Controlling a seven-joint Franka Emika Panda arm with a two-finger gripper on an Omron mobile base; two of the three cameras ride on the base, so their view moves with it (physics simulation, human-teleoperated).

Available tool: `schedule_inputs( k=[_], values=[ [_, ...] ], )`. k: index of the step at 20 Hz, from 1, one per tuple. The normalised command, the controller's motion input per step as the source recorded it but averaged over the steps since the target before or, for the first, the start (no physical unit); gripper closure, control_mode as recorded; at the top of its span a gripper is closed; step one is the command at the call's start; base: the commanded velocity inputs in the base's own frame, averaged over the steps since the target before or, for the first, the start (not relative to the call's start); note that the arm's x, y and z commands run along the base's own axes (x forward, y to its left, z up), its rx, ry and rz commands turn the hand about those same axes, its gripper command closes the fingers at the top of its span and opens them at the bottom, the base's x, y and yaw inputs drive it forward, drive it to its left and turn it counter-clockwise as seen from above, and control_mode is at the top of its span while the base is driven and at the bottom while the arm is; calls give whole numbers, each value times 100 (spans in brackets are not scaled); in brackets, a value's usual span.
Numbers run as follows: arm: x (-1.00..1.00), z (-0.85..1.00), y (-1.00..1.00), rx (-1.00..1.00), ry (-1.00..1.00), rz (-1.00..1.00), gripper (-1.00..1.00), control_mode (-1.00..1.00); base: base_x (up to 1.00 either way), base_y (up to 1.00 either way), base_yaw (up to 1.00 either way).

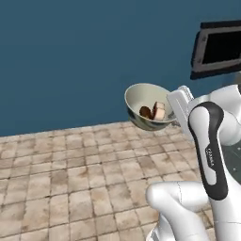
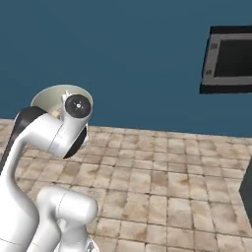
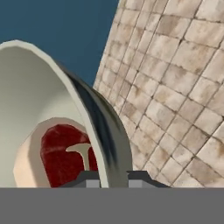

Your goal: The microwave is finished heating the steak and sweet potato. Take the bowl containing the food and place it on the dining counter.

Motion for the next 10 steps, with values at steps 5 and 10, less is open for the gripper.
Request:
schedule_inputs(
  k=[5, 10],
  values=[
    [0, 0, 0, 0, 0, 0, 100, 100, -25, -42, 98],
    [0, 0, 0, 0, 0, 0, 100, 100, -21, -36, 100]
  ],
)
